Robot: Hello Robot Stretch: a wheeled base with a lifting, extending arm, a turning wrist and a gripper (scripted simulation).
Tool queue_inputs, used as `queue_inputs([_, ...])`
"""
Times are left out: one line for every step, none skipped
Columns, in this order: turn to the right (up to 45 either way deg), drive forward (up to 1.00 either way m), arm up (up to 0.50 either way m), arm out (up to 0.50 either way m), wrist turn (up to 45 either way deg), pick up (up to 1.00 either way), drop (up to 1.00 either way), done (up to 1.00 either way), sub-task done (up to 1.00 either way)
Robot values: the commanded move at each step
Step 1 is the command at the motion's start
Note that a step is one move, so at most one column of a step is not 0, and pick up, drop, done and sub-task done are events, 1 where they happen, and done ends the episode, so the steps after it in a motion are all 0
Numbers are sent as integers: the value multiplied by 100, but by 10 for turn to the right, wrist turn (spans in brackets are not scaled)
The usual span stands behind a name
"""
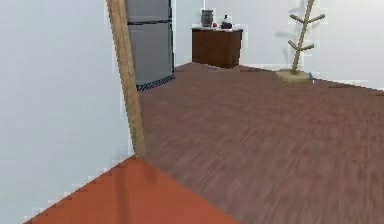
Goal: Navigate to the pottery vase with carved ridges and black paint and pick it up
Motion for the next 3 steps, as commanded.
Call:
queue_inputs([30,0,0,0,0,0,0,0,0])
queue_inputs([-450,0,0,0,0,0,0,0,0])
queue_inputs([-60,0,0,0,0,0,0,0,0])
